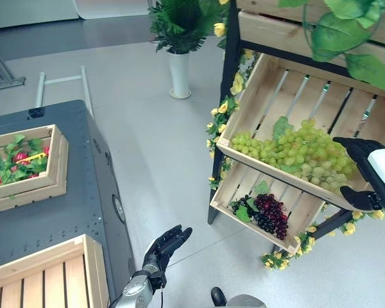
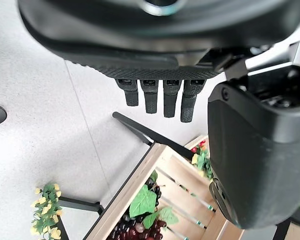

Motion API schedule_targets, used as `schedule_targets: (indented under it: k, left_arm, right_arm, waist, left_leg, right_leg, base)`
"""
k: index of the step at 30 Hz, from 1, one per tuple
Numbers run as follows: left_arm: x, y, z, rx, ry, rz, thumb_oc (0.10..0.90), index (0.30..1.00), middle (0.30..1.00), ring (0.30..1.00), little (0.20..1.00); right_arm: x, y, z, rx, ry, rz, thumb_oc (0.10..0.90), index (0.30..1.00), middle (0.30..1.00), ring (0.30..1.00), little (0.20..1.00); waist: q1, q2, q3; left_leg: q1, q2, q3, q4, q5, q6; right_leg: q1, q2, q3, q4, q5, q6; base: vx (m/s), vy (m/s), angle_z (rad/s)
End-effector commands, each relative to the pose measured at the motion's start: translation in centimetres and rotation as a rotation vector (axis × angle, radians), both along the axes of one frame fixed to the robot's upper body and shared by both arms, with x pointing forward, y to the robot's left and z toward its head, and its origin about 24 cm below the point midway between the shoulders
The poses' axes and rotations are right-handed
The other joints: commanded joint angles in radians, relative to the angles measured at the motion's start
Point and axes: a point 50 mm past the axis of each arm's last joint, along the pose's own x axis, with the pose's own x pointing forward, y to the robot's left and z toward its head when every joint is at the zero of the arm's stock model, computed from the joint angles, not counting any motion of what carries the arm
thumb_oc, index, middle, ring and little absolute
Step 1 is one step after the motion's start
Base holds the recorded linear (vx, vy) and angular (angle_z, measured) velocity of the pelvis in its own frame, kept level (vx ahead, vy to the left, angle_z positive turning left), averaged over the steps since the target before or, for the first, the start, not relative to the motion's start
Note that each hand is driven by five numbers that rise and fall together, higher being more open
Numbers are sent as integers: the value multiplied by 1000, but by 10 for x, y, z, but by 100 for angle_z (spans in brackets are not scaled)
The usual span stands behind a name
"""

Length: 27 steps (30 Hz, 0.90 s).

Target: Pick up the fruits from the basket on one side to the basket on the other side

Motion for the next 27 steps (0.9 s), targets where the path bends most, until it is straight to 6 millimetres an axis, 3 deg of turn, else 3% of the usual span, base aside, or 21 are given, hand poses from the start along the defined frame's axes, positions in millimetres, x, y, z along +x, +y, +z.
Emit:
schedule_targets:
  k: [1,6,10,13,14,19,20,21,27]
  left_arm:
    - [29,-2,20,15,-172,-35,800,900,900,900,900]
    - [26,-7,17,2,-158,-24,800,900,900,900,900]
    - [23,-10,14,2,-137,-34,800,900,900,900,900]
    - [19,-13,9,25,-103,-59,800,900,900,900,900]
    - [14,-14,5,42,-73,-66,800,900,900,900,900]
    - [-1,-14,-10,83,34,-76,800,900,900,900,900]
    - [-1,-14,-10,83,34,-76,800,900,900,900,900]
    - [-11,-16,-19,77,105,-77,800,900,900,900,900]
    - [-38,-14,-36,105,264,-94,800,900,900,900,900]
  right_arm:
    - [0,5,57,-42,-392,89,800,900,900,900,900]
    - [-15,38,54,20,-538,321,800,900,900,900,900]
    - [-16,58,48,153,-492,437,800,900,900,900,900]
    - [-8,80,36,288,-356,530,800,900,900,900,900]
    - [-3,92,26,367,-241,571,800,900,900,900,900]
    - [10,115,-11,663,2,597,800,900,900,900,900]
    - [10,115,-11,663,2,598,800,900,900,900,900]
    - [13,134,-31,727,83,628,800,900,900,900,900]
    - [24,170,-65,819,268,657,800,900,900,900,900]
  waist:
    - [41,-4,-55]
    - [31,17,-54]
    - [35,24,-53]
    - [45,28,-49]
    - [53,21,-46]
    - [75,17,-43]
    - [74,17,-43]
    - [88,16,-38]
    - [140,16,-33]
  left_leg:
    - [33,-29,-25,10,-139,29]
    - [36,-33,-22,10,-144,33]
    - [37,-35,-25,10,-144,32]
    - [38,-37,-31,10,-141,31]
    - [32,-38,-23,10,-120,28]
    - [31,-39,-40,10,-112,26]
    - [31,-40,-40,10,-112,26]
    - [28,-41,-54,10,-108,25]
    - [17,-47,-94,10,-99,23]
  right_leg:
    - [15,53,8,2,-7,30]
    - [16,50,13,2,-12,34]
    - [17,47,10,2,-15,35]
    - [19,42,0,2,-16,34]
    - [13,40,-6,2,0,27]
    - [18,33,-30,2,0,20]
    - [18,33,-30,2,0,20]
    - [19,30,-44,2,1,17]
    - [22,20,-90,2,-8,9]
  base:
    - [29,4,-3]
    - [17,10,0]
    - [0,0,0]
    - [-24,-28,0]
    - [-67,-89,1]
    - [-11,-66,3]
    - [-10,-94,9]
    - [-8,-68,9]
    - [-16,-87,14]
